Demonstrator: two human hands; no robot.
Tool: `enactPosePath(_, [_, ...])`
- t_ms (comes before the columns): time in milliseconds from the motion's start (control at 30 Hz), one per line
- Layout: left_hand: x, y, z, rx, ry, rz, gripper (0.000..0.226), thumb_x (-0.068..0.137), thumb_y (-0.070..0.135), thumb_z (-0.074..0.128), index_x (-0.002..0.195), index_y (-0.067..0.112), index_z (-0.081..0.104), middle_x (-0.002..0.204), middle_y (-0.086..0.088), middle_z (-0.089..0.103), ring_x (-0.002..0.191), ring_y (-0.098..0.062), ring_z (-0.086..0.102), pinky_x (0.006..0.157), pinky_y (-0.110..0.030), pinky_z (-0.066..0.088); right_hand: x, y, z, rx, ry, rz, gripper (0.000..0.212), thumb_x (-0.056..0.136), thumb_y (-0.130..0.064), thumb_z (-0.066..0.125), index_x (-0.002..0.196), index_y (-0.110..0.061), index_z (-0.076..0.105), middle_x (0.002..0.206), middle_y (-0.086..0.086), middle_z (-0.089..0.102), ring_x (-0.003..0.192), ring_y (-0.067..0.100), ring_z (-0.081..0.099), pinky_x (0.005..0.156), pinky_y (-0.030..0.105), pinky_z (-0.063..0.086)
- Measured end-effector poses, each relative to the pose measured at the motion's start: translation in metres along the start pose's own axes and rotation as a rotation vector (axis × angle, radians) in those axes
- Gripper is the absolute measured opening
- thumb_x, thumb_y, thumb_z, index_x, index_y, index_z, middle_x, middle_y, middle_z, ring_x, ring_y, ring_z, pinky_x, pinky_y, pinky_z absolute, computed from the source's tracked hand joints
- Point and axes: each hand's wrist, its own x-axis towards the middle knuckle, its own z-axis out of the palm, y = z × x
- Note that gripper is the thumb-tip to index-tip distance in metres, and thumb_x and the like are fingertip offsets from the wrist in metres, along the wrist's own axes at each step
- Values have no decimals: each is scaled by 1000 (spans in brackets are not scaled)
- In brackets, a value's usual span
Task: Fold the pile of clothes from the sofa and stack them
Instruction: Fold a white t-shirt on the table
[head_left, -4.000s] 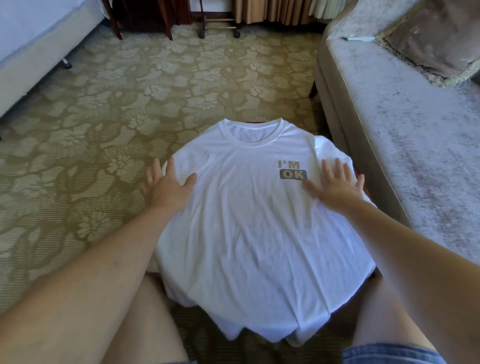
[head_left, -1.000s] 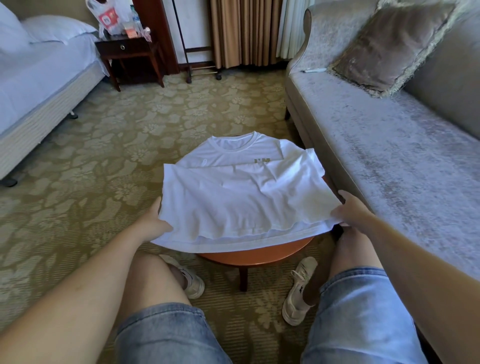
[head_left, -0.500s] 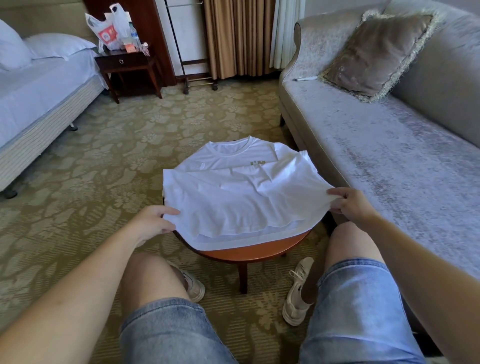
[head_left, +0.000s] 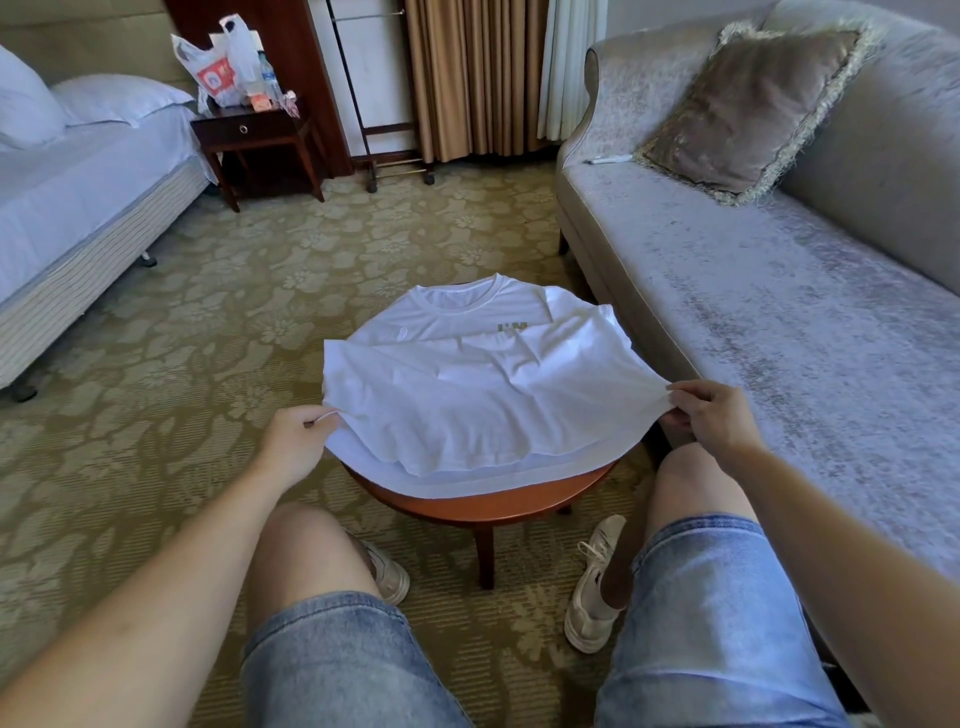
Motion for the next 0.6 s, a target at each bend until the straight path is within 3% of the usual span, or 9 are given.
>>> enactPosePath(100, [-3, 1, 4, 73, 111, 66, 20, 97, 11, 54, 87, 14, 72, 93, -10, 55, 86, -19, 47, 75, -30, 38, 0, 0, 2, 8, 6, 5, 14, 96, -3, 54, 102, -2, 67, 89, 13, 67, 48, 2, 63, 53, 12, 53])
enactPosePath(167, [-5, 3, 5, 140, 218, 52, 18, 97, 11, 53, 99, 6, 71, 114, -13, 49, 95, -15, 41, 84, -25, 33, 1, 1, 3, -12, 6, 2, 13, 96, -2, 55, 102, -2, 66, 88, 13, 67, 50, 2, 64, 55, 11, 53])
enactPosePath(233, [-4, 1, 6, 159, 259, 46, 20, 97, 10, 53, 104, 2, 69, 121, -16, 49, 96, -17, 43, 85, -26, 32, 4, 4, 5, -60, 2, 8, 14, 94, -2, 57, 104, 0, 66, 87, 12, 68, 60, 7, 67, 67, 19, 58])
enactPosePath(333, [-3, 0, 7, 169, 253, 51, 20, 97, 7, 52, 103, 0, 70, 110, -19, 60, 88, -22, 49, 75, -28, 34, 10, 10, 10, -124, -4, 20, 19, 91, -2, 60, 108, -2, 68, 81, 7, 69, 80, 21, 69, 86, 40, 56])
enactPosePath(467, [-3, 0, 7, 147, 240, 25, 22, 98, 7, 50, 105, 0, 70, 88, -12, 63, 69, -21, 48, 55, -25, 34, 12, 11, 17, -212, -5, 24, 14, 86, -5, 61, 93, -12, 71, 75, 5, 70, 81, 23, 66, 71, 31, 48])
enactPosePath(533, [-4, 1, 8, 158, 247, 21, 22, 98, 6, 50, 105, -1, 69, 87, -8, 58, 74, -21, 46, 56, -29, 29, 15, 11, 21, -227, 5, 39, 13, 85, -5, 62, 83, -17, 69, 74, 5, 70, 80, 25, 66, 71, 34, 53])
enactPosePath(600, [-1, -3, 9, 159, 271, 15, 21, 98, 6, 51, 104, 1, 70, 97, -11, 54, 85, -25, 48, 66, -24, 28, 19, 14, 25, -210, -4, 57, 15, 85, -6, 63, 79, -19, 66, 74, 6, 70, 79, 27, 67, 75, 41, 57])
